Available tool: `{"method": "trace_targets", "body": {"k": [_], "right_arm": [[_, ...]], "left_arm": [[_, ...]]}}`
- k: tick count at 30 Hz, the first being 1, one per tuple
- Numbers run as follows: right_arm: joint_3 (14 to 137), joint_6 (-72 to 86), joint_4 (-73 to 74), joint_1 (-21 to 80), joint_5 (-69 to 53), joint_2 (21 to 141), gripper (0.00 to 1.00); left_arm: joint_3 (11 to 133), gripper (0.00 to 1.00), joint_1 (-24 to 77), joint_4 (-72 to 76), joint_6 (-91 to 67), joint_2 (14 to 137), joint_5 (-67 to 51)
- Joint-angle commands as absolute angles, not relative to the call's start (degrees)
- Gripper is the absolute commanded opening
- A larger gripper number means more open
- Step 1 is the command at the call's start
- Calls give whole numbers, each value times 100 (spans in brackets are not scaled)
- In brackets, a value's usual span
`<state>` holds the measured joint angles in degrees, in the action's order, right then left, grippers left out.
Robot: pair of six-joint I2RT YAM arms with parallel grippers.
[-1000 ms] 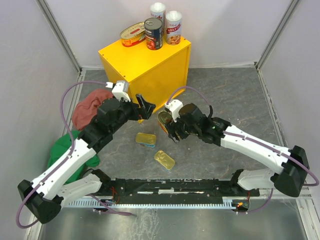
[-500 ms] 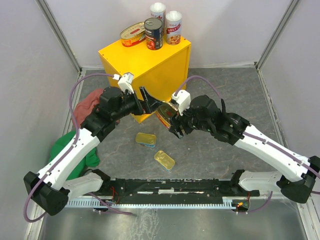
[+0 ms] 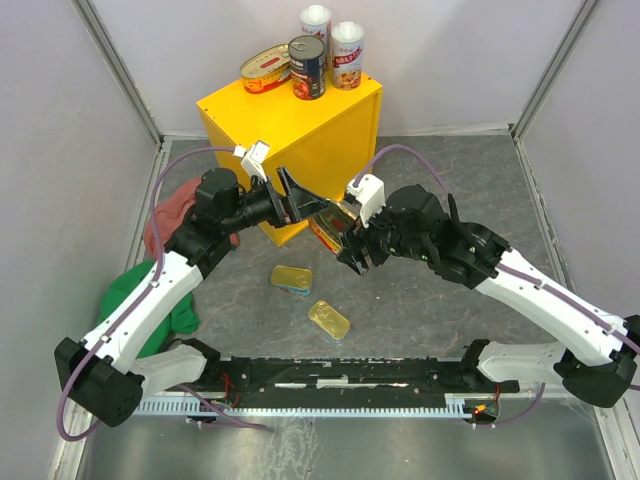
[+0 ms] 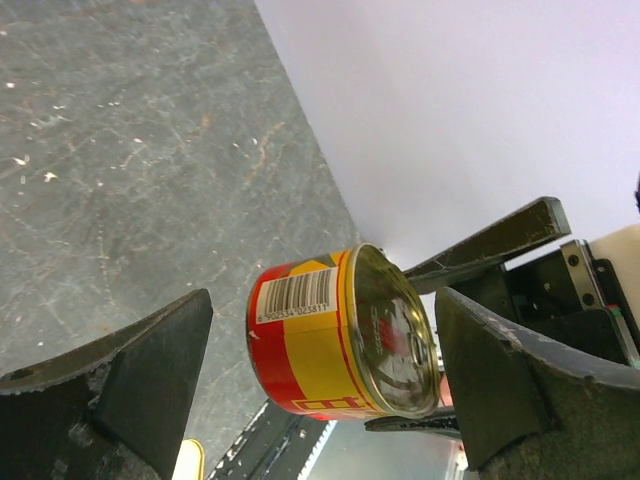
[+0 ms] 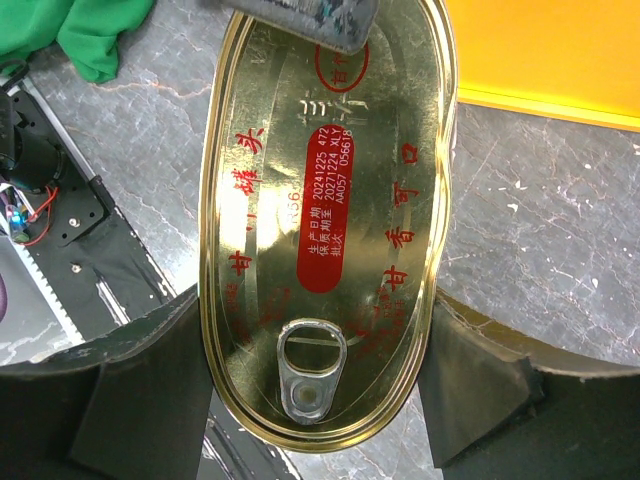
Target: Place and organize the canned foods onto the counter
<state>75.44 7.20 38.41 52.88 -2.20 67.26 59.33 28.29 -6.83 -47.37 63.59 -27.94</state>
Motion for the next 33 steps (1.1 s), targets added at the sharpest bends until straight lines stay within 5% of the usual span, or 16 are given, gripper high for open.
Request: {"method": "trace_targets", "body": {"k": [1, 18, 28, 31, 33], "right_arm": [[7986, 668, 3298, 5308, -303, 6526, 11], [8178, 639, 3316, 5372, -434, 6660, 11], [8321, 536, 3543, 5440, -332, 6675, 11], [8347, 577, 3575, 5439, -234, 6665, 16], [8368, 632, 3594, 5438, -106, 6656, 28]], "left_arm": [[5899, 97, 2803, -115, -5072, 6340, -3413], [5753, 67, 2803, 553, -5390, 6435, -4090], [5722, 4, 2804, 1267, -5856, 6605, -4338], [5740, 3, 2806, 1411, -6000, 6594, -4314], [5811, 3, 2814, 1417, -6071, 6570, -4215]]}}
